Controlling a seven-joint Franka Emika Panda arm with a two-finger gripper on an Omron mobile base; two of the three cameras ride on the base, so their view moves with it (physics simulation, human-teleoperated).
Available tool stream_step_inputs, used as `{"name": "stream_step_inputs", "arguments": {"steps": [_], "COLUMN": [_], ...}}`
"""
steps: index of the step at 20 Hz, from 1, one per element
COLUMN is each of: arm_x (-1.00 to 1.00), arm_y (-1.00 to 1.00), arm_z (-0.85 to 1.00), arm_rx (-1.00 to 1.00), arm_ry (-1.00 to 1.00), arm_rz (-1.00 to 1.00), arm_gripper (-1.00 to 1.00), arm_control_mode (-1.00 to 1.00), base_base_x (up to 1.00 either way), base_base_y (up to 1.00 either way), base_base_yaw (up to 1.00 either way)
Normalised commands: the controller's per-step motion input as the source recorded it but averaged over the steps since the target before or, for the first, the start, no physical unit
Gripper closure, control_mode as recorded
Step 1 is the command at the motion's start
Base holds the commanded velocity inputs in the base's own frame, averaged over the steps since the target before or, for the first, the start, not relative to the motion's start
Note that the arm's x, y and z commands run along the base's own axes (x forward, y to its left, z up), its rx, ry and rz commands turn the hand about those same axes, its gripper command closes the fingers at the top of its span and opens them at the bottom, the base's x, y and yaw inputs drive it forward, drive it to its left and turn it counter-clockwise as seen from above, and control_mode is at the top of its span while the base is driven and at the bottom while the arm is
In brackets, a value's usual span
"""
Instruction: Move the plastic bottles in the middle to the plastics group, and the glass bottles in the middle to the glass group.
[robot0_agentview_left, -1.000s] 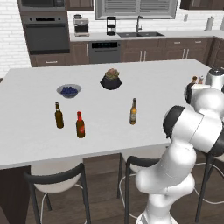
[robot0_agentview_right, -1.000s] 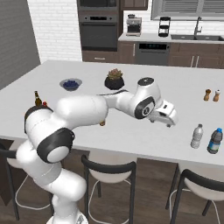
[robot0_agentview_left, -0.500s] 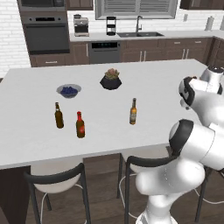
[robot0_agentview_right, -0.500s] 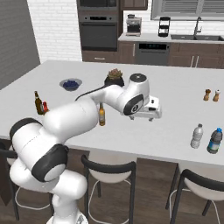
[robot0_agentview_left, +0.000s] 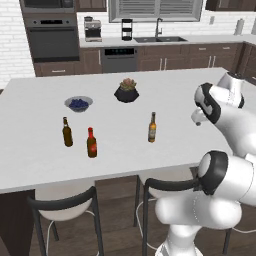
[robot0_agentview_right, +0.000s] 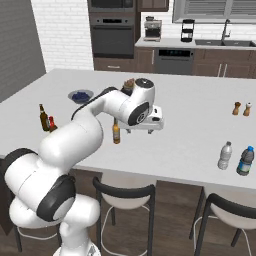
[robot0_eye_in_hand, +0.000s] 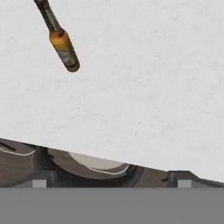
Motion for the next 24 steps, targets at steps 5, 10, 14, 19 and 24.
{"name": "stream_step_inputs", "arguments": {"steps": [5,10,14,19,24], "arm_x": [0.09,0.12,0.20,0.31,0.36], "arm_y": [0.78,0.71,0.60,0.49,0.32], "arm_z": [0.04,0.00,0.09,0.02,-0.02], "arm_rx": [0.01,0.00,0.00,0.00,0.00], "arm_ry": [0.01,-0.06,0.00,0.01,0.00], "arm_rz": [0.18,0.16,0.03,0.00,0.00], "arm_gripper": [-1.00,-1.00,-1.00,-1.00,-1.00], "arm_control_mode": [-1.00,-1.00,-1.00,-1.00,-1.00], "base_base_x": [0.00,0.00,0.00,0.00,0.00], "base_base_y": [0.00,0.00,0.00,0.00,0.00], "base_base_yaw": [0.00,0.00,0.00,0.00,0.00]}}
